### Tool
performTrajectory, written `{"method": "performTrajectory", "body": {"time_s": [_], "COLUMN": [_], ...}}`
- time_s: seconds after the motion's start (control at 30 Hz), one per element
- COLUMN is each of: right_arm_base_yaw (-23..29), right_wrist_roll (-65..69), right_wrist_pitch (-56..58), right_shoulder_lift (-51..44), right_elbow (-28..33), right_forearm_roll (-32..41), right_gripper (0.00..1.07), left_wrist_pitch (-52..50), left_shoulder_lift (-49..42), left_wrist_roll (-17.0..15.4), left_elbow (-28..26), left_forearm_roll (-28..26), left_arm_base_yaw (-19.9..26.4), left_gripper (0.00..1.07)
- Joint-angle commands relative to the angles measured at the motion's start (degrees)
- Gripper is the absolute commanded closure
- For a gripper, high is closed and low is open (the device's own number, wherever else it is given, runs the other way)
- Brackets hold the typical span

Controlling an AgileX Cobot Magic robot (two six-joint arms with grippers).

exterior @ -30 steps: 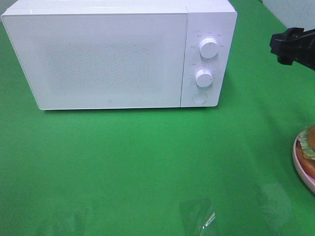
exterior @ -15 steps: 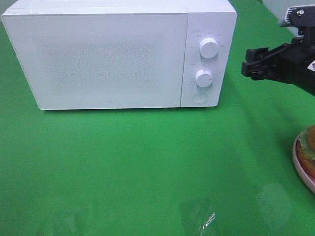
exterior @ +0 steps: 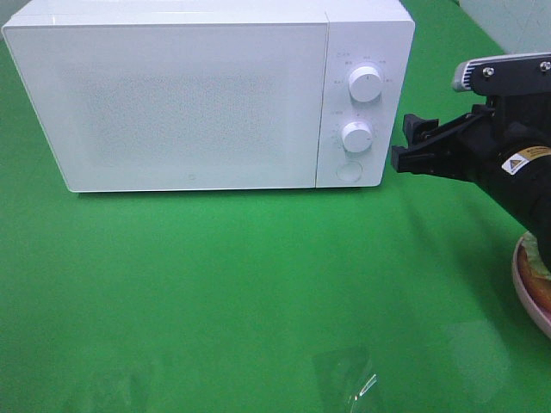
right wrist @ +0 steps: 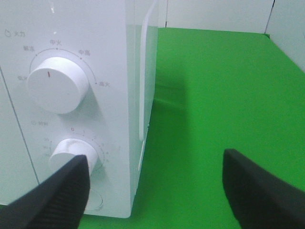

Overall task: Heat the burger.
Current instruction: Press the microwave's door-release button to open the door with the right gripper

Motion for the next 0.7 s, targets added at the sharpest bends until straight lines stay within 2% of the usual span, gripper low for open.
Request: {"method": "performTrajectory", "body": {"time_s": [0.03, 0.23, 0.47, 0.6, 0.7], "right_arm_base_yaw": [0.7, 0.7, 0.7, 0.9, 3.5], "right_wrist_roll": [0.6, 1.2, 11.1, 11.5, 10.1], "right_wrist_pitch": [-1.1, -3.1, -7.6, -8.0, -9.6], "right_shoulder_lift": [0.6, 4.5, 8.0, 8.8, 8.9], "right_elbow": [0.2, 0.2, 0.1, 0.1, 0.1], "right_forearm_roll": [0.7, 1.9, 1.5, 1.7, 4.5], "right_gripper": [0.32, 0.32, 0.32, 0.32, 0.32], "left_wrist_pitch": [-0.9, -0.9, -0.9, -0.9, -0.9], "left_shoulder_lift": [-1.2, -1.2, -1.2, -1.2, -1.2], "left_wrist_roll": [0.1, 0.1, 0.1, 0.1, 0.1], "left_elbow": [0.2, 0.2, 0.2, 0.2, 0.2], "left_forearm_roll": [-0.5, -0.5, -0.5, -0.5, -0.5], "left_arm_base_yaw": [0.2, 0.2, 0.2, 0.2, 0.2], "left_gripper": [0.21, 0.21, 0.21, 0.21, 0.21]}}
